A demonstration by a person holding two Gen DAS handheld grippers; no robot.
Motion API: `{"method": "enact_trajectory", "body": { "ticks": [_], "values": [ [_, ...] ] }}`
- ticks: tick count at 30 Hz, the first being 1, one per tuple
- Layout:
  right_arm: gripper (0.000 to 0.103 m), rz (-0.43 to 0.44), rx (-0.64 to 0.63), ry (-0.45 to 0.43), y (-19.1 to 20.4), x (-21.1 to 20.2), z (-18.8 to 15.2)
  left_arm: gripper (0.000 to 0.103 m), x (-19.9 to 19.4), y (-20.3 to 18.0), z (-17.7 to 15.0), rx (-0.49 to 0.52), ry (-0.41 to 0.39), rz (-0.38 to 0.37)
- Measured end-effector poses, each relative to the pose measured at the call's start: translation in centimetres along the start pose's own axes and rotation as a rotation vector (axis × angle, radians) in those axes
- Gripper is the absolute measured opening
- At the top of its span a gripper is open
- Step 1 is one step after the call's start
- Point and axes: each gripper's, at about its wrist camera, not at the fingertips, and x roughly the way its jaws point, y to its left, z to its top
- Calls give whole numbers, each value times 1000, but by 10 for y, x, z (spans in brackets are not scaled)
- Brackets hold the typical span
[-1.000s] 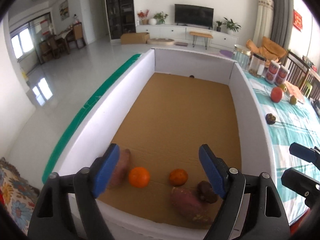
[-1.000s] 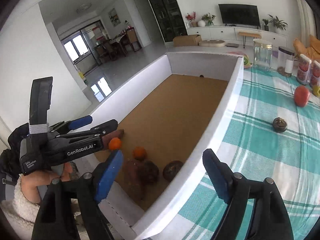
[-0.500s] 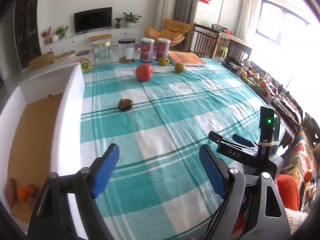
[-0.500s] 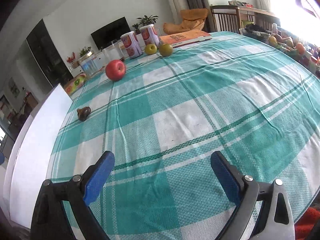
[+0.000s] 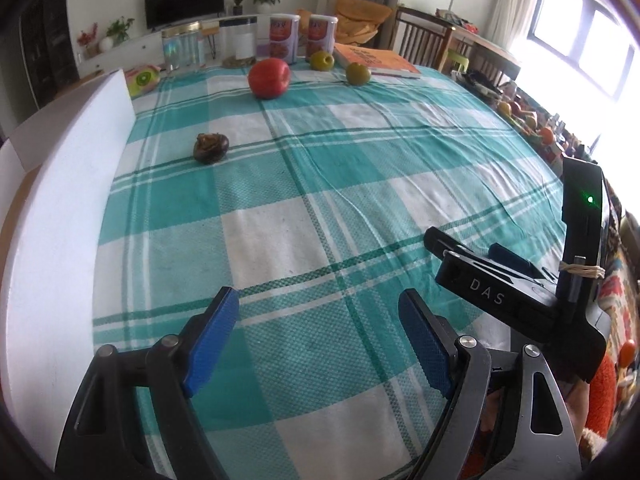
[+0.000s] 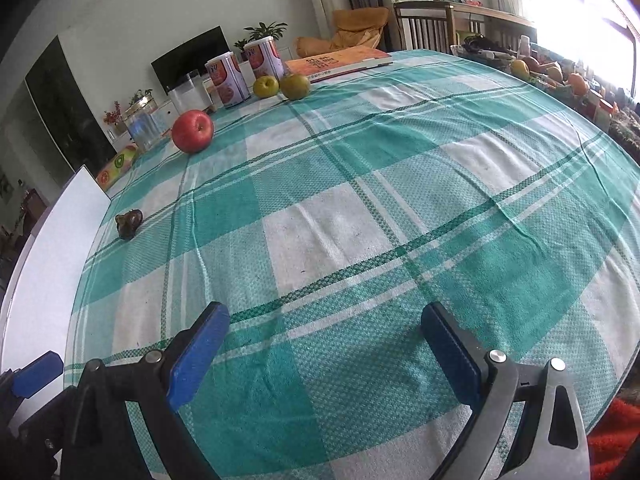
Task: Organize fruits
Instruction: 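Move both tools back over the table toward the remaining fruits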
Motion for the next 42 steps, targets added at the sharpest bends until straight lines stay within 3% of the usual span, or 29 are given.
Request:
{"method": "enact_trajectory", "body": {
  "ticks": [42],
  "values": [
    [103,-5,-10,19,3,4,-4,84,23,23,0,-61,46,18]
  ]
}}
